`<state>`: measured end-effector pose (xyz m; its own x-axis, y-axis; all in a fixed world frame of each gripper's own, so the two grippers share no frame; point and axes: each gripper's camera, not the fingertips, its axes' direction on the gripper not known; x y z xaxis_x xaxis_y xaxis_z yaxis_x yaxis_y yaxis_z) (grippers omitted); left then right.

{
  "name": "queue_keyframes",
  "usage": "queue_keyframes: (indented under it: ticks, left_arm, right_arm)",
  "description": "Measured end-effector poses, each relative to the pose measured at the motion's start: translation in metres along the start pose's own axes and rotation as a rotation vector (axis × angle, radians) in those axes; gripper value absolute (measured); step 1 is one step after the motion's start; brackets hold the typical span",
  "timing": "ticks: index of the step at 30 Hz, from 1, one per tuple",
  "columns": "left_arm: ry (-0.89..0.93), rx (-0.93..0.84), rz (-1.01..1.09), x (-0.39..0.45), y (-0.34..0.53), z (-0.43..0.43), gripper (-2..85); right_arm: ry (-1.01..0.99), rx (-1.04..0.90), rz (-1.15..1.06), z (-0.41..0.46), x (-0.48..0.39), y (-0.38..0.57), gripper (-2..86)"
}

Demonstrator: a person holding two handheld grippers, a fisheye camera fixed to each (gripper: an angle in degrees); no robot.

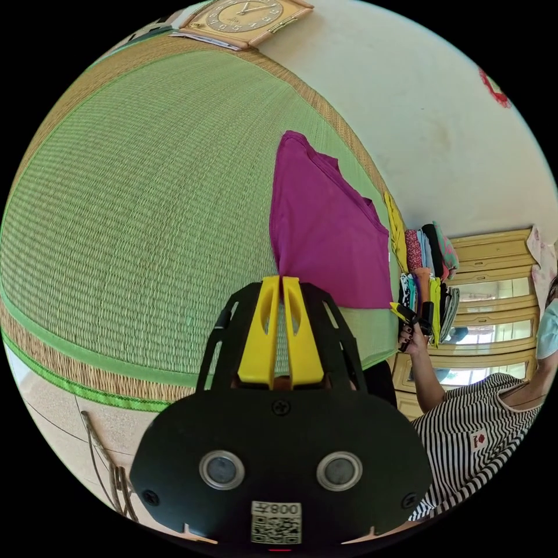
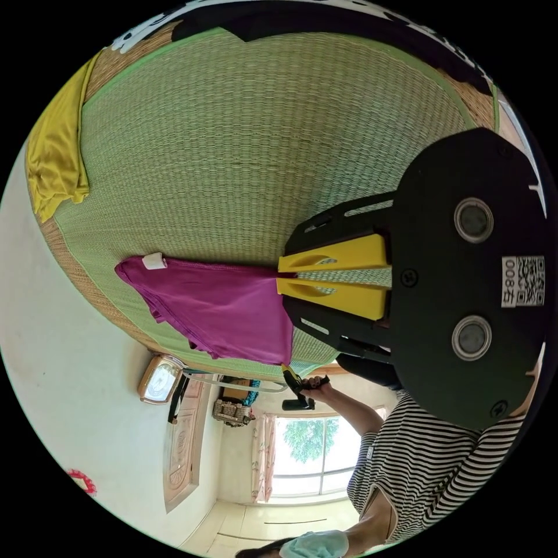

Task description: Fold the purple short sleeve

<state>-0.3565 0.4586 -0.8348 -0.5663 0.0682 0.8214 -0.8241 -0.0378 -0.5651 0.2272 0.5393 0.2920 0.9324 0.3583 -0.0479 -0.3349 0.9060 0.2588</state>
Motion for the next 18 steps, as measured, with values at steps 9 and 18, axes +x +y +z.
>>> queue_keyframes:
  ticks: [9, 18]
  left_arm:
    - [0.064, 0.026, -0.046, -0.008, 0.027, 0.035, 1.4]
    - [0.003, 0.079, 0.106, 0.050, 0.064, 0.057, 3.3]
  right_arm:
    - [-0.040, 0.009, 0.023, -0.011, 0.004, 0.006, 1.7]
    - [-0.070, 0.041, 0.044, -0.026, 0.005, 0.012, 1.4]
